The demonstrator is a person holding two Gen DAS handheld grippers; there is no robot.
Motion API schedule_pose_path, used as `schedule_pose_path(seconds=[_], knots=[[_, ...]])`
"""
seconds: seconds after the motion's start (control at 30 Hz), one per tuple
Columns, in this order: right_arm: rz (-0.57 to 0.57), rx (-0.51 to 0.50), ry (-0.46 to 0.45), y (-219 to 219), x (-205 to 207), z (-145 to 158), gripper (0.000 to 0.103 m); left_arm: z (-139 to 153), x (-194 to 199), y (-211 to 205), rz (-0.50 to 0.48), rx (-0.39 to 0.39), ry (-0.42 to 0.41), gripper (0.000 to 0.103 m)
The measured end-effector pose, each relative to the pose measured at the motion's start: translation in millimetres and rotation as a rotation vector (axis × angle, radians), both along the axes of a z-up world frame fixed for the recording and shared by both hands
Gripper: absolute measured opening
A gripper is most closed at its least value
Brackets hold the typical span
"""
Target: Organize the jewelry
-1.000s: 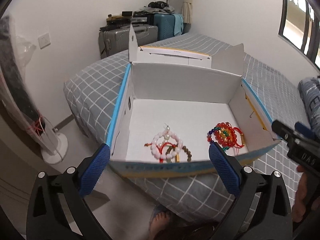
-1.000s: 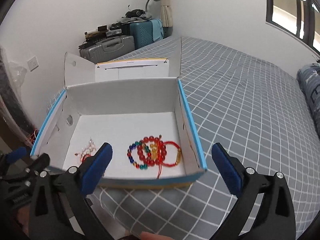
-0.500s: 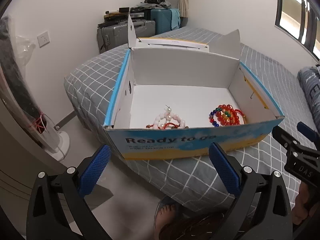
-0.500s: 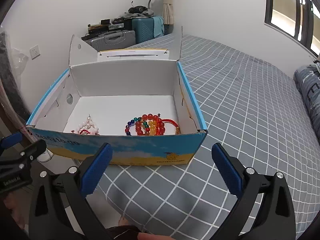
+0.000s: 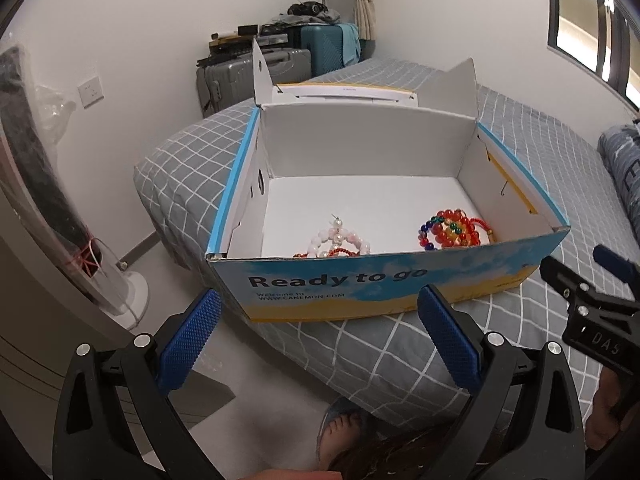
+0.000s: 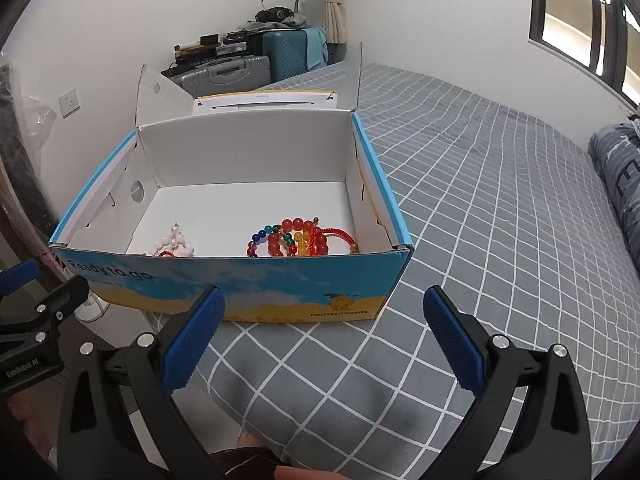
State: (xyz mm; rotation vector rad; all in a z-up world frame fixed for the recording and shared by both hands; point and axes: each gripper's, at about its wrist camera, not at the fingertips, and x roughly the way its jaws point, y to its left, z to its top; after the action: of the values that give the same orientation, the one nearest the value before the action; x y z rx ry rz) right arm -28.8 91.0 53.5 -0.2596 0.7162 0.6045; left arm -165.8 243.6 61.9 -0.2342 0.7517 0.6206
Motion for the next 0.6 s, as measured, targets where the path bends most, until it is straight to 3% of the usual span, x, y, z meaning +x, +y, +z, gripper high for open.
schedule_pose_path(seconds=[0.6], knots=[[0.002,0.004,0.017,1.4,1.1,-2.6,0.095,-2.2,1.2,-2.3,-0.006,-0.029,-0.009,0.097]])
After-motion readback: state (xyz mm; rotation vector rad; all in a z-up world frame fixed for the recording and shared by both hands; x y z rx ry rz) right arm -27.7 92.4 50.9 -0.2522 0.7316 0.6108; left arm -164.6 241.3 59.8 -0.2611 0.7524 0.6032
